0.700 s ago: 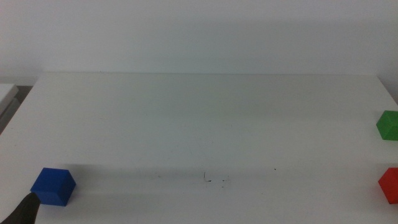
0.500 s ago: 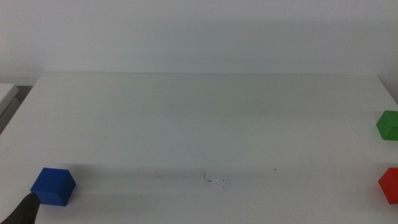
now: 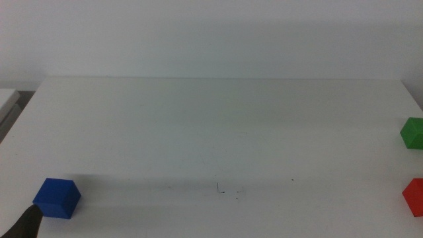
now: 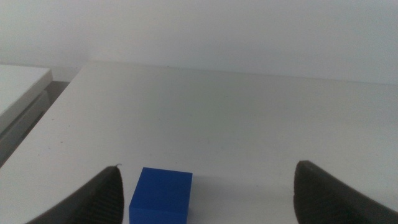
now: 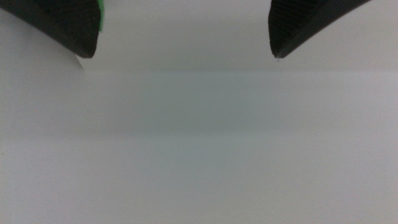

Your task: Stack red cubes first, then green, then blue cubes in a specific spot.

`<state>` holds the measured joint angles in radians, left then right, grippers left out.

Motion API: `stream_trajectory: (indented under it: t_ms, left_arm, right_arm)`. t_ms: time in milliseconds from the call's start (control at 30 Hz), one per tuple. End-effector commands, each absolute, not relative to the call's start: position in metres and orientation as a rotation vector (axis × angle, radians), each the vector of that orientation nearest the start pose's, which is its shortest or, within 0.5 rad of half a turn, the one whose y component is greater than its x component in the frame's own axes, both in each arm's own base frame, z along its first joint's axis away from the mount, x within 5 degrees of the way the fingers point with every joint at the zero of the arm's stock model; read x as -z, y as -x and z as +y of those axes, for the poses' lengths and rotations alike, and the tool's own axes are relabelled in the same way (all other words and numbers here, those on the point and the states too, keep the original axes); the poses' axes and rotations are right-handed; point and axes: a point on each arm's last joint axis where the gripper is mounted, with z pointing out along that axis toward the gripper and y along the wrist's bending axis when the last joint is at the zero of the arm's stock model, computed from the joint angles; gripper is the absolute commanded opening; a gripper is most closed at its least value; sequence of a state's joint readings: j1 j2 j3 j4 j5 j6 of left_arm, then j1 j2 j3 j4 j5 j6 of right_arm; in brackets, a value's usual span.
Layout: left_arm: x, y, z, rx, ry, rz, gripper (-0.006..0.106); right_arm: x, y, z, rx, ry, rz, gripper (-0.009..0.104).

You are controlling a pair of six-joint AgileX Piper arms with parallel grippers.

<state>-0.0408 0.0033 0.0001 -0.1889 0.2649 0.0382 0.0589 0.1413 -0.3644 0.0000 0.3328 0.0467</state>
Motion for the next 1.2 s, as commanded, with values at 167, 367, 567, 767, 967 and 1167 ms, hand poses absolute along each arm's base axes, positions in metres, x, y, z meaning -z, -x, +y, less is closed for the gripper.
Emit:
stream_trajectory:
  t_ms: [167,367,567,767,967,1167]
  left_arm:
    - [-0.191,-0.055,-0.007,0.18,0.06,1.734,0.094]
    - [-0.191,-0.055,-0.007,0.18,0.06,1.734,0.094]
    - [-0.191,-0.055,-0.007,0.18,0.06,1.734,0.094]
    - [-0.191,-0.055,-0.007,0.18,0.06,1.734,0.094]
    - [-0.191,-0.055,-0.006,0.171,0.053,1.734,0.094]
    - [-0.191,-0.055,-0.006,0.171,0.053,1.734,0.094]
  right_arm:
    - [-0.368,-0.054,0.0,0.023,0.08,2.016,0.093]
    - [-0.401,-0.058,-0.001,0.053,0.095,2.245,0.093]
    - [-0.407,-0.058,-0.001,0.052,0.094,2.23,0.093]
    - [-0.407,-0.058,-0.001,0.049,0.087,2.23,0.093]
    - [-0.407,-0.058,0.0,-0.009,0.01,2.232,0.093]
    - [-0.402,-0.079,0.0,0.008,-0.01,2.304,0.093]
